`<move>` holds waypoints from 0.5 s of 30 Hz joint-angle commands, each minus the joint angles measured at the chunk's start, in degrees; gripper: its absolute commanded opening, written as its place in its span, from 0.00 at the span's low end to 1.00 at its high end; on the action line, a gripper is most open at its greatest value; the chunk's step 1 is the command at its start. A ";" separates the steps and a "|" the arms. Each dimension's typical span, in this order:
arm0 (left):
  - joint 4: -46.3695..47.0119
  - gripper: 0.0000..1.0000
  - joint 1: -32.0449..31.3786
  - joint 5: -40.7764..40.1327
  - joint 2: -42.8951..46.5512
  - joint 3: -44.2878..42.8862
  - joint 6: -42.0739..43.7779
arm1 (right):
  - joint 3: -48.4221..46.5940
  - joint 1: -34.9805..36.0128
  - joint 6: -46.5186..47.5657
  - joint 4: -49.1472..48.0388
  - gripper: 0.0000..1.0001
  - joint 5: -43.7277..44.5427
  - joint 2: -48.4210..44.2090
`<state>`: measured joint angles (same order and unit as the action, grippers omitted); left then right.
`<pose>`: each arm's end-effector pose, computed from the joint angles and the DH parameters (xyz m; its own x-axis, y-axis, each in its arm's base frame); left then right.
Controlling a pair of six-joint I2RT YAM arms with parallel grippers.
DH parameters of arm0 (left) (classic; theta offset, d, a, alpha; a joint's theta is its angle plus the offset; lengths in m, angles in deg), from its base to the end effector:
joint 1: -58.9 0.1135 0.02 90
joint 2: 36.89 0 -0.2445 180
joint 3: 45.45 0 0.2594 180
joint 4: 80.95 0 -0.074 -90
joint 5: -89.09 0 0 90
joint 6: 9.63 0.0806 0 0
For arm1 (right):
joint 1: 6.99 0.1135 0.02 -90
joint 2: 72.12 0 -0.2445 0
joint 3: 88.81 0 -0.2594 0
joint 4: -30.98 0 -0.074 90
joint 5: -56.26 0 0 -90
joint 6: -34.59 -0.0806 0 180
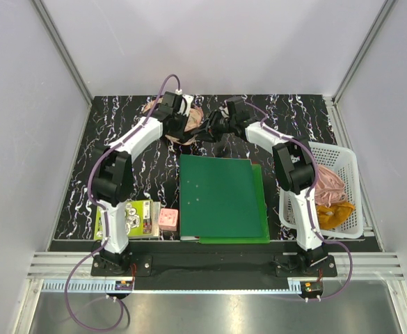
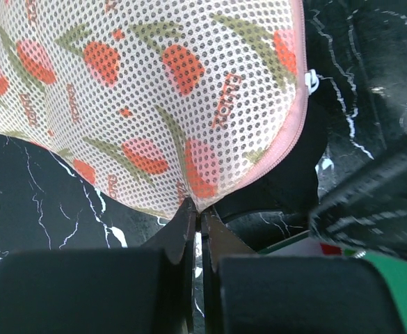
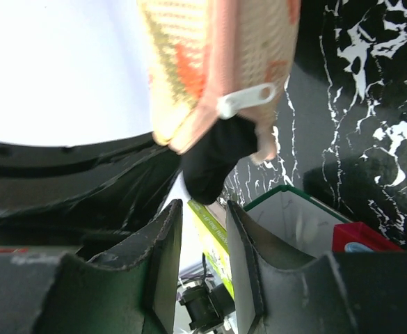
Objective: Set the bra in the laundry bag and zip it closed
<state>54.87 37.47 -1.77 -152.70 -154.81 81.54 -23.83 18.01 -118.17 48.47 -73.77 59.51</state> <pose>0.4494 -0.1751 0.1850 -0.7122 0.3015 -0.6340 0.3711 0.9283 0.0246 0.4706 0.2766 0.1460 -0.9495 0.3084 -0.0584 0.0827 0.4253 0.9013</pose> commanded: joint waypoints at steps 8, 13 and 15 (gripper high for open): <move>1.01 0.00 -0.19 5.16 6.38 1.50 0.15 | -3.64 0.32 1.85 -1.31 0.31 1.36 2.57; 0.92 0.00 -0.37 9.11 7.96 3.34 1.38 | -5.84 0.67 1.59 -1.22 0.09 1.01 3.80; 0.93 0.00 -0.63 9.39 8.14 3.79 1.73 | -6.46 0.93 1.50 -1.22 0.08 0.83 3.63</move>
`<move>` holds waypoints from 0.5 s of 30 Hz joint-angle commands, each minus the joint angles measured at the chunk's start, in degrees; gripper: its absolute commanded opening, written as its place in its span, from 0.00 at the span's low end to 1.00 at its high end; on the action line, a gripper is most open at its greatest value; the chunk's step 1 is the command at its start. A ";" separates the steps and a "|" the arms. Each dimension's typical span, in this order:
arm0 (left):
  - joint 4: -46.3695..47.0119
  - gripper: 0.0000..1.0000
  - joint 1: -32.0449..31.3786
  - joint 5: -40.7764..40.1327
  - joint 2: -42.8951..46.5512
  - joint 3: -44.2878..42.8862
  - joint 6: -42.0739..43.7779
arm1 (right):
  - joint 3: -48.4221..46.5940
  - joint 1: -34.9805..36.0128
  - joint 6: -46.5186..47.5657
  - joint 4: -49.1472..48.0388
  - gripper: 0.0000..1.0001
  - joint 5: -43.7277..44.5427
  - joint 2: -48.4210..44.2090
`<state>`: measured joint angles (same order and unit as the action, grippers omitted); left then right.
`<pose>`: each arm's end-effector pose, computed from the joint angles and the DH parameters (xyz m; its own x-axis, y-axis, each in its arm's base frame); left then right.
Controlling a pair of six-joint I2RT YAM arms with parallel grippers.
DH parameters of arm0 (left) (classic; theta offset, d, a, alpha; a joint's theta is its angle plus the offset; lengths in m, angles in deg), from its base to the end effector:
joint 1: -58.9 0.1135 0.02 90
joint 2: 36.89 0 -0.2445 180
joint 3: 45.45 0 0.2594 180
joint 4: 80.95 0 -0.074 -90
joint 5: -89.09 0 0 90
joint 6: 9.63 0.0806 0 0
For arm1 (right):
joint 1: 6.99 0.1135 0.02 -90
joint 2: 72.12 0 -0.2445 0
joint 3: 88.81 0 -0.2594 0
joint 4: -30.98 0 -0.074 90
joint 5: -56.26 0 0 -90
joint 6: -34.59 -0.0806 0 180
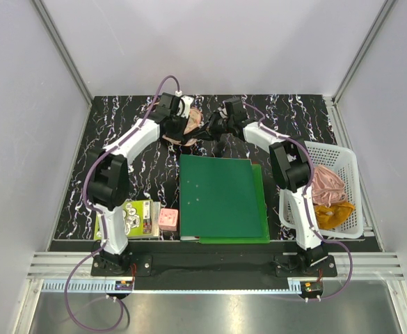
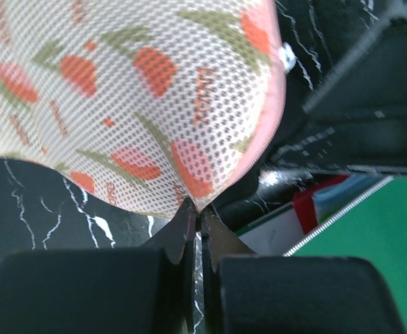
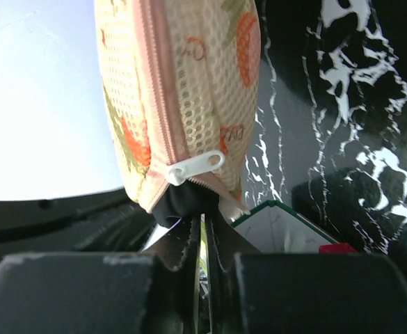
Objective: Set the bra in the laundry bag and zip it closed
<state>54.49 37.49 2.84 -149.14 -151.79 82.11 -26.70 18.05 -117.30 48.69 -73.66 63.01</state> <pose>0.4346 -0.1761 0.1940 -0.7055 0.3092 -0.6377 0.4246 0.9048 -0.0311 0.4785 0.2806 0.1313 -0.9512 0.3023 -0.0619 0.0803 0.4364 0.8962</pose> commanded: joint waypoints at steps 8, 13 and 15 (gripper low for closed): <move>1.65 0.00 -1.09 14.25 6.24 1.83 0.72 | -7.27 2.47 -1.21 -1.44 0.04 2.13 1.36; 4.37 0.00 -0.92 21.37 9.76 5.95 3.10 | -12.46 2.56 -4.11 -1.61 0.02 3.28 6.36; 4.99 0.00 -0.92 21.83 10.47 6.66 3.45 | -15.72 2.47 -5.44 -1.00 0.02 2.22 7.77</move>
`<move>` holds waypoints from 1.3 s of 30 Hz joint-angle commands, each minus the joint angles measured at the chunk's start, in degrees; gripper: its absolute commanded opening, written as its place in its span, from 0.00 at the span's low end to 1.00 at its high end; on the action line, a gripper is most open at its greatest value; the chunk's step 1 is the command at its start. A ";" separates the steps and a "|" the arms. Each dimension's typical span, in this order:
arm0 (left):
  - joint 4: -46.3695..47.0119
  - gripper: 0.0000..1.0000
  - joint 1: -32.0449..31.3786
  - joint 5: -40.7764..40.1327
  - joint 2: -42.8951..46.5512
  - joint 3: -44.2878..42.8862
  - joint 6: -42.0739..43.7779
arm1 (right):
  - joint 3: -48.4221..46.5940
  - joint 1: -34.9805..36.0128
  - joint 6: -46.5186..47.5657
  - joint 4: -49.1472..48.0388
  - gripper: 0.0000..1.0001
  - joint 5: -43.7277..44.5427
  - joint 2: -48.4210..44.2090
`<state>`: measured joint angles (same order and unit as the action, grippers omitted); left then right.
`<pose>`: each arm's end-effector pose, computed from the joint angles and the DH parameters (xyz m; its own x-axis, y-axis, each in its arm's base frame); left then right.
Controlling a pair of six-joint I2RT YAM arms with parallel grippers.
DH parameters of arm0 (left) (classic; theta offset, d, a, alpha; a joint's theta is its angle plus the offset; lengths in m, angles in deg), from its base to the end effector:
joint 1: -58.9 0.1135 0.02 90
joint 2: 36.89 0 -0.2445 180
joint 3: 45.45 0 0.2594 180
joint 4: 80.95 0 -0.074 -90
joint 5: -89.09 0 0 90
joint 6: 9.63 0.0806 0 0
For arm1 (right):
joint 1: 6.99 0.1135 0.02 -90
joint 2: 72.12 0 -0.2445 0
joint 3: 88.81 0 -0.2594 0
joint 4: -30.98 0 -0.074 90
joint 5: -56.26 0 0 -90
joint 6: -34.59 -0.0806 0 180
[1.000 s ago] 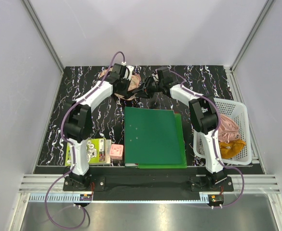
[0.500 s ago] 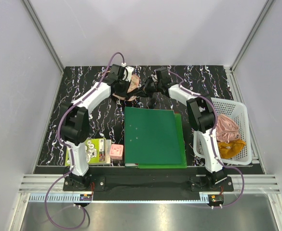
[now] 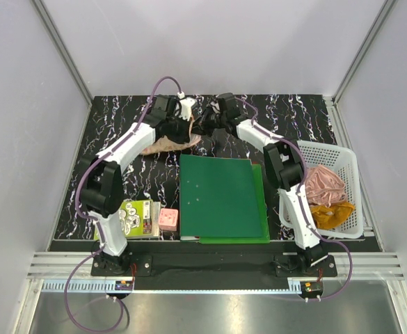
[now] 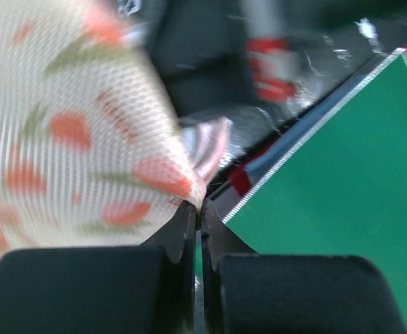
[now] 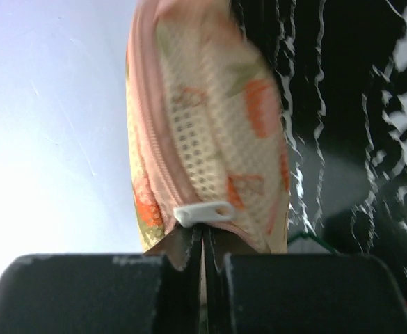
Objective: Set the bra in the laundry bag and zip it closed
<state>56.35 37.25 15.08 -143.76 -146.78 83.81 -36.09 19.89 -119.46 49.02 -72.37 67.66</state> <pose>0.4101 -0.1867 0.2094 -0.6606 0.3243 -0.6771 0.5658 0.8078 -0.1652 0.4927 0.3062 0.1456 -0.9472 0.3074 -0.0916 0.0431 0.4051 0.9133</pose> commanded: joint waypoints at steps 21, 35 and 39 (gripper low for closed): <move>0.41 0.00 6.53 0.62 6.23 4.64 -2.04 | 3.71 -2.79 14.04 7.47 0.46 -5.04 -10.24; 0.49 0.00 6.53 3.26 7.47 3.68 -2.65 | 4.57 -0.16 3.94 -3.52 0.37 -7.69 -4.70; 0.41 0.00 6.53 3.70 7.46 3.76 -2.83 | 1.69 1.34 2.80 -3.96 0.32 -7.69 -2.77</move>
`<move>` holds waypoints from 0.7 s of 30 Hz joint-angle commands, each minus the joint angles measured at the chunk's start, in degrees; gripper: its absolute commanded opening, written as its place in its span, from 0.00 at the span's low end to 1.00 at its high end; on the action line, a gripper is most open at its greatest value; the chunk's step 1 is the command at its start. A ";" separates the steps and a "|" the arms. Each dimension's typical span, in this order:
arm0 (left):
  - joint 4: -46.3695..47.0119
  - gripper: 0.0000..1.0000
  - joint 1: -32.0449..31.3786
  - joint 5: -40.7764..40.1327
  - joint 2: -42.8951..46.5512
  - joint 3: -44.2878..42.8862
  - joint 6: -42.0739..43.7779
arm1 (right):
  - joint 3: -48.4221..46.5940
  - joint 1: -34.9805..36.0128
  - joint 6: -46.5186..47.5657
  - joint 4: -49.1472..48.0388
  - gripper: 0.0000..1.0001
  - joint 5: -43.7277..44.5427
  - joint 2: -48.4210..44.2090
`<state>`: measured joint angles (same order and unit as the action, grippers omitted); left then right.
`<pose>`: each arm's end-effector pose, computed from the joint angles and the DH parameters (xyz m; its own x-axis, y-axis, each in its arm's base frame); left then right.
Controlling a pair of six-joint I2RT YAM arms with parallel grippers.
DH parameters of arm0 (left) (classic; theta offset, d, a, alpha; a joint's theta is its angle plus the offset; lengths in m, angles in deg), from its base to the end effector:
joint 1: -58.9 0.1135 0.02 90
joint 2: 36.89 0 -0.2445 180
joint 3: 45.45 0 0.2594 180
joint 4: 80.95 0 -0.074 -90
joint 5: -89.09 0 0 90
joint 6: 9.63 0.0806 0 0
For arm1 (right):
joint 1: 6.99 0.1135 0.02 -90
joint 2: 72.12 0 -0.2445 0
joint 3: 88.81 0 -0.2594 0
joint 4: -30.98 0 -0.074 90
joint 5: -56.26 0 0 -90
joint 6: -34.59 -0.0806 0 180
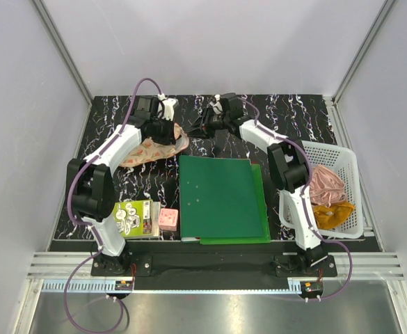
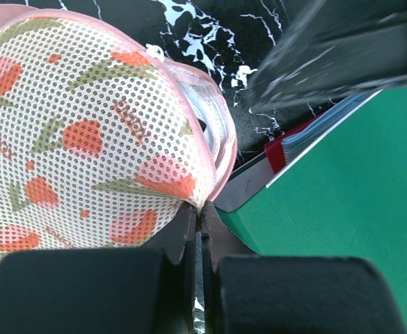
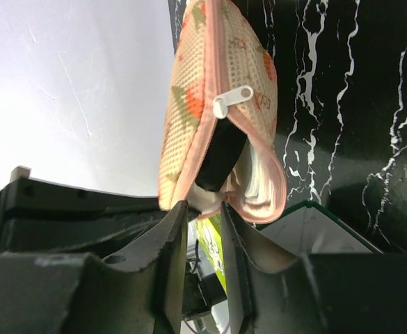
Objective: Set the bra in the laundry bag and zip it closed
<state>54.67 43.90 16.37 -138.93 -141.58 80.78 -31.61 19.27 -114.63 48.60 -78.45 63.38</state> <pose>0.4048 -0.1332 0.2098 -0.7400 0.2053 -0.6405 0.4358 0.8718 -0.2239 0.4778 0.2990 0.1616 -0.9697 0.2024 -0.1366 -0.0507 0.3805 0.9234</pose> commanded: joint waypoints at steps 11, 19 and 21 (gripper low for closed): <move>2.00 0.00 -0.11 3.38 3.34 -1.70 1.62 | -13.18 5.03 -7.31 -3.55 0.25 -1.70 9.43; 0.59 0.52 1.73 0.13 3.42 1.63 -4.70 | -2.03 -1.73 -1.26 1.72 0.34 -1.87 0.38; 0.51 0.59 2.35 -1.79 6.23 3.82 -8.21 | -1.06 -3.14 2.34 5.14 0.37 -1.87 -2.24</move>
<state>54.65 44.62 17.20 -138.21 -140.88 78.79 -34.94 19.78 -118.59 49.06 -79.48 69.87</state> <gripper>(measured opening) 0.527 0.346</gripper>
